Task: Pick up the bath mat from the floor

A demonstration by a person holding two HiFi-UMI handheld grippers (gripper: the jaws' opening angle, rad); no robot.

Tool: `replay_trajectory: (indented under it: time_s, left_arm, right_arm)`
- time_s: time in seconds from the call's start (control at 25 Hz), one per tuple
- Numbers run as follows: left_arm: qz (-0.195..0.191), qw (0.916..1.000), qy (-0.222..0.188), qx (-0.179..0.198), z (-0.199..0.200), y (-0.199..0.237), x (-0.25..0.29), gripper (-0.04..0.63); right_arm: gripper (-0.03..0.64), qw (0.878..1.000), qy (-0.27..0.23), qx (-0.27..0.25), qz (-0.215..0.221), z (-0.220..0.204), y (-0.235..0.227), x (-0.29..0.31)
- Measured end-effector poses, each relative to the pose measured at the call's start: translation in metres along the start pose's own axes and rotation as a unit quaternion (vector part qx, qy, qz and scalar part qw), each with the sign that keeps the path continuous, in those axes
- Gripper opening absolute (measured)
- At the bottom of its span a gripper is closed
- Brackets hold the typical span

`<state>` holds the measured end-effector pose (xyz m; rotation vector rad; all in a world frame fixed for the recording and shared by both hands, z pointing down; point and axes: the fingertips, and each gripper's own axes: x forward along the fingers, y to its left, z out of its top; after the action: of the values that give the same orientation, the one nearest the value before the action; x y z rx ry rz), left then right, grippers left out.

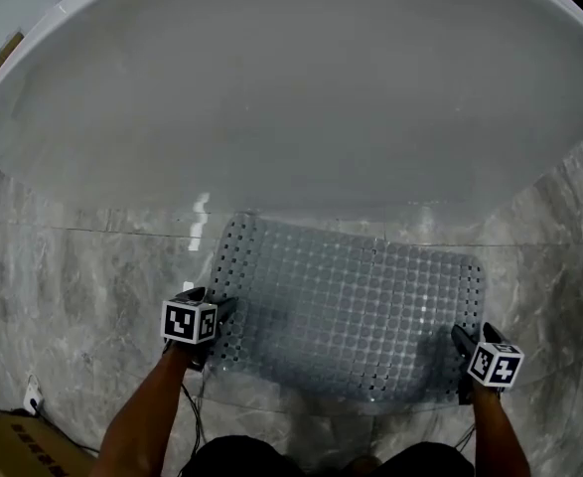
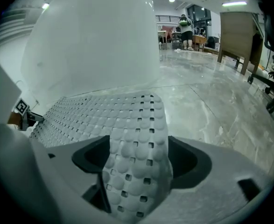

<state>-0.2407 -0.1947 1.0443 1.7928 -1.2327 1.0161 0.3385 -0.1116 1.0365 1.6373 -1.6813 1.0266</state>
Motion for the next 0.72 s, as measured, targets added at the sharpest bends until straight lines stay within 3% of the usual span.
replay_trajectory:
  time_s: [0.28,0.48,0.6,0.72]
  left_arm:
    - [0.003,1.0,-0.003,0.003,-0.002,0.003,0.007,0.311]
    - [0.03,0.9992,-0.013,0.024,0.005,0.002,0.0,0.308]
    - [0.029,0.9991,-0.017,0.024,0.005,-0.003,-0.001,0.275]
    - [0.022,0.9988,-0.015,0.041,0.005,-0.016,0.0,0.168]
  right_arm:
    - [0.403,1.0,0.02,0.006,-0.02,-0.012,-0.012,0.018]
    - [0.351,0.999,0.008,0.002,-0.031,-0.011,-0.009,0.016]
    - [0.314,0.999,0.002,-0.001,-0.033,-0.009,-0.004,0.015]
    - [0.236,1.0,0.004,-0.008,-0.022,-0.007,0.007,0.015]
